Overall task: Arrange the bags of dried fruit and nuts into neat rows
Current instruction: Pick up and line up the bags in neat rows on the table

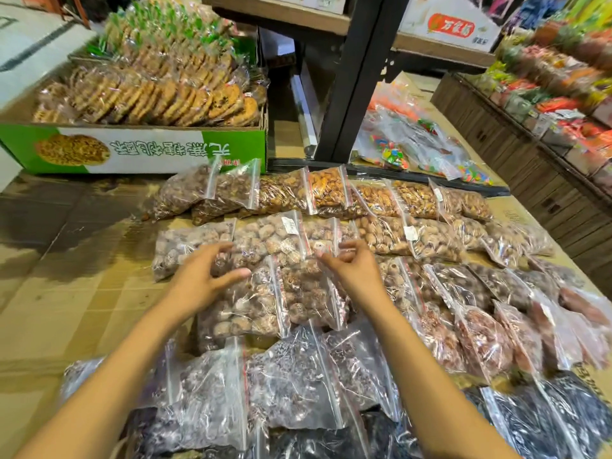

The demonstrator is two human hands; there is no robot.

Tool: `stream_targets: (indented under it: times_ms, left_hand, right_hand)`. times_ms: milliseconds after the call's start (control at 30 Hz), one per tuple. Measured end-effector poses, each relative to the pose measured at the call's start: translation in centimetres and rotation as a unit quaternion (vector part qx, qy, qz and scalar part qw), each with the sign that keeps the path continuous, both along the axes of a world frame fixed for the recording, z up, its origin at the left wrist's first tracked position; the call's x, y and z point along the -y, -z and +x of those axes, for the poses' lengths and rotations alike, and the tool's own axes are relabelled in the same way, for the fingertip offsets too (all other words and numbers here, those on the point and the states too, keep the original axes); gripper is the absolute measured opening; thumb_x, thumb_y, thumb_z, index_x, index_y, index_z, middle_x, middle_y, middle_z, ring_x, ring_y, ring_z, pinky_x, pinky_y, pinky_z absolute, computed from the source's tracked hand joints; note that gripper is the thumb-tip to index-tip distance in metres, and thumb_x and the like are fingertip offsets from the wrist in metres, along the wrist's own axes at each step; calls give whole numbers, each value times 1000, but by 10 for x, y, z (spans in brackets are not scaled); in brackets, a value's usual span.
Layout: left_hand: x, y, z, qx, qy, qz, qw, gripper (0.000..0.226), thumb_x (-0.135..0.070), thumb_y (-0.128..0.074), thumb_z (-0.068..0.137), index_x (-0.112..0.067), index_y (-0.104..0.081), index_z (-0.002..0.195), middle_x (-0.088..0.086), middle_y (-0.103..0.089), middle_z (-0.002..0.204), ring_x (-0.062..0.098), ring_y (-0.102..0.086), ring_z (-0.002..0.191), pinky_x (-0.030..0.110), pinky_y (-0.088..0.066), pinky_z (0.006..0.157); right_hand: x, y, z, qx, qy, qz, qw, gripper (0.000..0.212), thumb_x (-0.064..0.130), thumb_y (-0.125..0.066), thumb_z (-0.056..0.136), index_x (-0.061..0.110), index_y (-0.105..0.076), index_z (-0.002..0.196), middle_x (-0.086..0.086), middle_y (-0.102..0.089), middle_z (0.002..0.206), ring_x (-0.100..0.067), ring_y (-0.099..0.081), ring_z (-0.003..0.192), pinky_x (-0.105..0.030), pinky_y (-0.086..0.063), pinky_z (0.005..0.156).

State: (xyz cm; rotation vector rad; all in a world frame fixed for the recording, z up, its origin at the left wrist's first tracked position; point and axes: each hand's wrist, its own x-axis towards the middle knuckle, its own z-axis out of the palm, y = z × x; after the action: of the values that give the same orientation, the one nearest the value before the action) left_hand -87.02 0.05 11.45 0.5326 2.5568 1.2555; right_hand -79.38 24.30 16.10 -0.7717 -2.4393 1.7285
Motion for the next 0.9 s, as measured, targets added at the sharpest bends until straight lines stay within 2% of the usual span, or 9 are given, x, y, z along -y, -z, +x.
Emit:
stream_targets:
  times_ms: [133,267,333,433,500,567,700,800,900]
  left_hand:
    - [27,5,-51,-62,-39,-67,995,102,-70,-64,52,-22,-43,140,12,-52,136,30,-46,124,48,-40,101]
    - [44,26,-100,-46,-17,-133,990,111,-81,-57,50,-21,-41,142,10,-49,142,33,-45,128,49,-39,103]
    - [45,40,-111,-27,-21,-154,987,111,-87,-53,53,-18,-44,140,11,-51,140,33,-47,125,46,-41,102]
    - [39,55,-117,-32,-58,-169,983,99,-89,-52,57,-16,-58,124,9,-58,125,31,-51,115,39,-43,90]
    - [35,54,-121,-36,-69,-167,983,87,-87,-51,55,-16,-63,105,8,-64,105,29,-56,99,37,-45,78]
    - [33,51,-124,-24,-76,-136,987,76,-87,-52,53,-19,-59,84,3,-63,82,22,-58,79,34,-44,66]
    - [36,47,-122,60,-96,13,994,47,-58,-76,66,-16,-64,81,-1,-67,70,15,-61,64,32,-44,63]
    - [32,48,-120,96,-123,169,973,35,-47,-78,67,-16,-69,82,3,-68,81,16,-62,74,31,-43,67]
    - [12,44,-113,95,-79,182,975,36,-57,-76,64,-30,-66,86,-7,-65,88,7,-58,77,23,-41,70]
  right_hand:
    - [4,-6,-47,38,-18,31,999,64,39,-76,70,11,-45,119,-3,-67,96,-18,-67,79,-41,-57,76]
    - [23,9,-82,128,-53,92,986,54,44,-73,73,8,-53,108,-10,-69,89,-19,-62,66,-38,-57,66]
    - [29,22,-90,147,-59,122,980,44,50,-71,73,15,-54,94,-11,-65,98,-22,-64,75,-39,-57,72]
    - [31,34,-97,170,-45,126,976,49,63,-70,62,23,-51,82,-14,-57,119,-32,-62,97,-48,-54,84]
    - [32,30,-98,168,-31,114,979,54,60,-72,63,19,-51,91,-13,-54,121,-31,-60,101,-47,-52,88]
    - [32,27,-98,155,-31,110,981,45,50,-70,74,16,-47,94,-8,-58,108,-29,-62,94,-44,-53,83]
    - [32,28,-97,116,-58,70,989,27,39,-63,85,18,-46,87,-4,-56,80,-22,-55,68,-40,-54,67]
    - [29,25,-97,83,-29,10,996,23,33,-54,92,14,-46,82,-1,-49,70,-15,-45,56,-27,-39,52]
    - [28,22,-97,94,-16,9,995,14,18,-49,95,11,-48,83,-4,-50,73,-12,-41,50,-22,-34,40]
